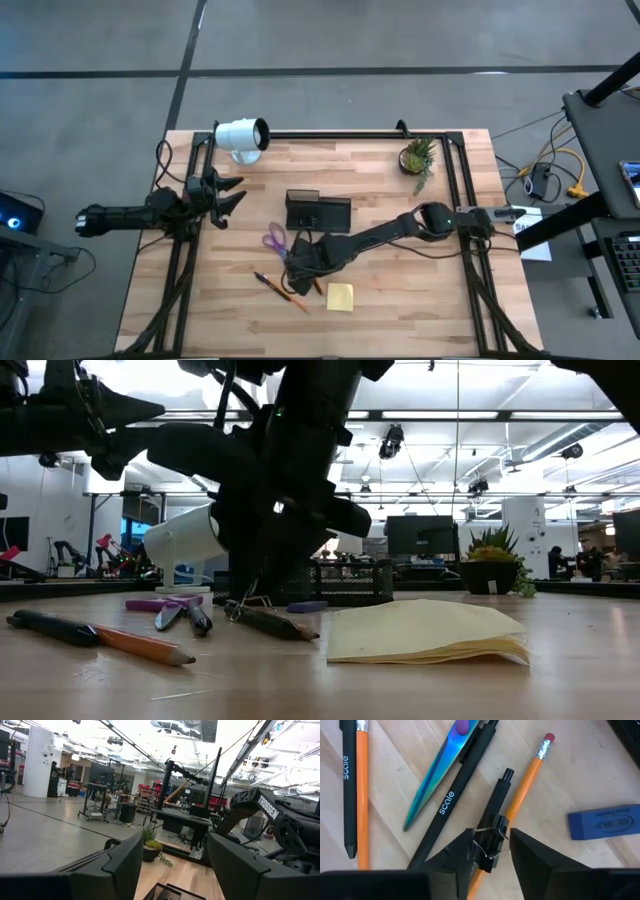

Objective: Pick and place office supplies into organizer
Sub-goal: Put the black binder clip into the black desk organizer

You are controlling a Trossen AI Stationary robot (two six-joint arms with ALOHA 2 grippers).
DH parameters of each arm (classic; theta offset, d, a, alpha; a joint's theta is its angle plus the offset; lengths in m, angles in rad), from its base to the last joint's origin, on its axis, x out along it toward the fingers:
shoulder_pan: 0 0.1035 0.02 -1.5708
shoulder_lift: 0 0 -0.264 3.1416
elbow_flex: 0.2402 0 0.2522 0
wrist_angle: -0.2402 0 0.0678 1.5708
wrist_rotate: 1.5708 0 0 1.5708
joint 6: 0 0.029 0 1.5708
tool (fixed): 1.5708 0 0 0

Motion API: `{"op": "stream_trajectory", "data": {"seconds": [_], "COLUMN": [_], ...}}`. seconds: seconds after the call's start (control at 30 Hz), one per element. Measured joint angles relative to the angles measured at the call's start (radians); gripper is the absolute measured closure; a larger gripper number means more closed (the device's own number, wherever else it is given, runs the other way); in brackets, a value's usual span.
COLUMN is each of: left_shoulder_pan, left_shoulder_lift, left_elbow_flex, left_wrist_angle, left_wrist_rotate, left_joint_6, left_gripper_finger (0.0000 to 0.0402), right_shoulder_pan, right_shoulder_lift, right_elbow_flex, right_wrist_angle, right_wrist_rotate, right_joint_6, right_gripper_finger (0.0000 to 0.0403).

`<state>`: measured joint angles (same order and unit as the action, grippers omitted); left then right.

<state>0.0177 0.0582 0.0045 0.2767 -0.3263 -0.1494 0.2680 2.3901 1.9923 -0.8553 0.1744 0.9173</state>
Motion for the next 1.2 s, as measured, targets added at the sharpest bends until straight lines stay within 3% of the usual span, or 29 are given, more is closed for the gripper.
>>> {"op": "stream_trajectory", "data": {"seconds": [0.3, 0.63, 0.9, 1.2], "left_shoulder_pan": [0.0, 0.0, 0.0, 0.0], "left_shoulder_lift": [0.0, -0.001, 0.0, 0.0], "left_elbow_flex": [0.0, 0.0, 0.0, 0.0], "left_wrist_angle": [-0.001, -0.003, -0.002, 0.0], "left_wrist_rotate": [0.0, 0.0, 0.0, 0.0], "left_joint_6": [0.0, 0.0, 0.0, 0.0], "left_gripper_finger": [0.0194, 0.0194, 0.0194, 0.0194], "right_shoulder_pan": [-0.007, -0.073, -0.164, -0.252], "right_shoulder_lift": [-0.002, -0.005, -0.014, 0.001], "right_elbow_flex": [0.018, 0.088, 0.234, 0.206], "right_wrist_angle": [0.002, -0.046, -0.14, -0.077], "right_wrist_rotate": [-0.028, -0.013, 0.109, 0.013], "right_joint_6": [0.025, -0.006, -0.122, -0.106], "right_gripper_finger": [0.0383, 0.0388, 0.0389, 0.0389]}}
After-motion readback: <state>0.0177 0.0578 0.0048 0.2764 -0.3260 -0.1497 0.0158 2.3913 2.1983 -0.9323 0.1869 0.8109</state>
